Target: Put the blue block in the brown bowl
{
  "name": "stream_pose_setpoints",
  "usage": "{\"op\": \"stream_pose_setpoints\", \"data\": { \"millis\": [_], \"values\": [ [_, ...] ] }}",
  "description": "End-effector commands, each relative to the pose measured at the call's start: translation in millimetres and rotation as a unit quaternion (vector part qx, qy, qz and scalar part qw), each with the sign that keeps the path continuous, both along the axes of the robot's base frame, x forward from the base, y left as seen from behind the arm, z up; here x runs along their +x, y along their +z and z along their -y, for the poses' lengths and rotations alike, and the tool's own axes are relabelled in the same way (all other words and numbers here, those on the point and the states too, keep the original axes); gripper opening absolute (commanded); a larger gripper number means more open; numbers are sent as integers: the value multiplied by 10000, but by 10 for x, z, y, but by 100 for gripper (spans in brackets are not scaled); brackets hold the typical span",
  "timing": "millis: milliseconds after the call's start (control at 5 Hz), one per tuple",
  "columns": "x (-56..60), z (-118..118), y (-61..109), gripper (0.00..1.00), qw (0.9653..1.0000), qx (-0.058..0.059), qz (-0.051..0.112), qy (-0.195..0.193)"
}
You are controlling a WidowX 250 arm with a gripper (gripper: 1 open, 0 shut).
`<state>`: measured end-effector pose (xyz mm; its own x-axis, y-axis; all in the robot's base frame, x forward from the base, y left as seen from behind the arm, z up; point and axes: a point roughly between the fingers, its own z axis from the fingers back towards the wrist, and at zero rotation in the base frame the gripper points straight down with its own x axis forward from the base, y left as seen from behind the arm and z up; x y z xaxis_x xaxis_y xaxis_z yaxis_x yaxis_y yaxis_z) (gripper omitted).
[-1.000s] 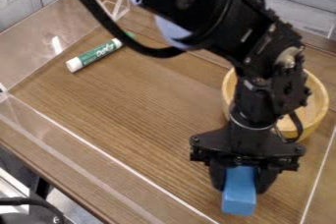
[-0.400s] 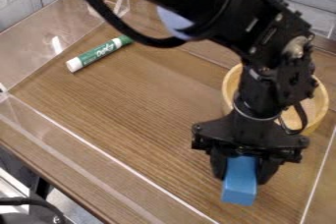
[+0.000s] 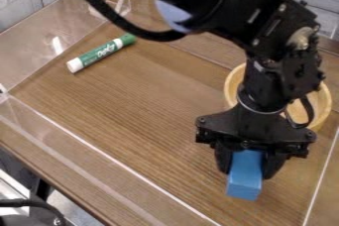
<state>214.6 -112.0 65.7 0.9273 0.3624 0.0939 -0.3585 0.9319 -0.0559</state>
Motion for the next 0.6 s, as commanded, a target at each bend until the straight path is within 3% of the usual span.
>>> {"op": "stream_pose_setpoints", "data": {
  "millis": [0,400],
  "values": [
    [119,67,229,0,9989,-155,415,-131],
    [155,57,325,0,9978,-117,566,-331]
  ]
}}
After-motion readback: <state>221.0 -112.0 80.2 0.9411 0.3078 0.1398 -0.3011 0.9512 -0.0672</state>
